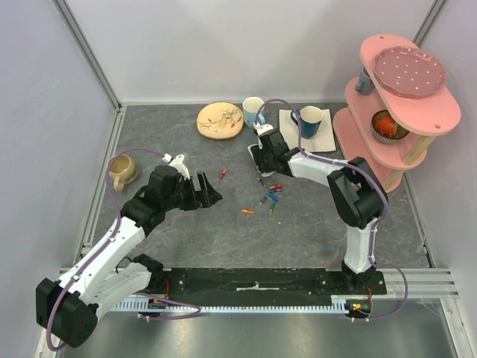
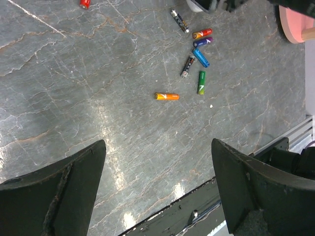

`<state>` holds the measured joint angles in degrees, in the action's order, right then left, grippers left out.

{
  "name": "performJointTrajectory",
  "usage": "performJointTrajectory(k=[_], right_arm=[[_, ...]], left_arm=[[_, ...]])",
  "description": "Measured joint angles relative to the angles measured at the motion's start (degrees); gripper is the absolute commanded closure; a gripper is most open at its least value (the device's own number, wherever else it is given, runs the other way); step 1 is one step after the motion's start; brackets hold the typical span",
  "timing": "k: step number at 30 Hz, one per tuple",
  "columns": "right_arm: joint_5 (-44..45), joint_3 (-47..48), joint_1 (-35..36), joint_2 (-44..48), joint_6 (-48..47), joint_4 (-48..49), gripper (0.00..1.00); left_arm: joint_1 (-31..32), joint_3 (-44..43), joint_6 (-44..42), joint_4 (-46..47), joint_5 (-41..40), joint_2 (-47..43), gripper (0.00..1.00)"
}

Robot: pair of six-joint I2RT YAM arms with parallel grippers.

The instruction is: Load the batteries into the remote control

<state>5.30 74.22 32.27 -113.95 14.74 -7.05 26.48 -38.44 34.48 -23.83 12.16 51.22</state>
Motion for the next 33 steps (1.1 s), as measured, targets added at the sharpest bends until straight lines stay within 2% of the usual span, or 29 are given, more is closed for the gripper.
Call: performJointTrajectory(k=[3,10,14,15,17,23,29,33], right_arm=[[2.9,-2.3,2.5,5.1,3.5,-0.7,0.79],[7.8,-4.5,11.5,14.8,10.8,-1.1,0.84],[10.1,-8.0,15.0,17.0,16.3,-1.5,0.91],[10.7,-9.1,15.8,17.3,17.9,-1.8,0.96],[12.2,-11.0,17.3,17.4,21.0,-2.4,1.00],[17.2,-13.0,22.1,17.4,30.3,-5.1,1.00],[23.1,-5.6,27.9,13.2,40.4,-10.7,1.00],[24.7,-0.2,28.7,8.2,47.6,-15.8,1.00]], left_arm=[[0.0,-0.3,0.0,0.3,-0.3,0.0,0.08],[0.0,-0.3,0.5,0.4,-2.5,0.0,0.10],[0.0,-0.3,2.0,0.3,-5.2,0.0,0.11],[0.0,-0.3,2.3,0.2,-6.1,0.0,0.11],[0.0,-0.3,3.4,0.0,-7.9,-0.2,0.13],[0.0,-0.3,7.2,-0.3,-13.8,-3.1,0.18],[0.0,1.2,10.2,-0.3,-18.2,-5.8,0.21],[0.0,3.4,11.6,-0.5,-19.8,-7.4,0.23]])
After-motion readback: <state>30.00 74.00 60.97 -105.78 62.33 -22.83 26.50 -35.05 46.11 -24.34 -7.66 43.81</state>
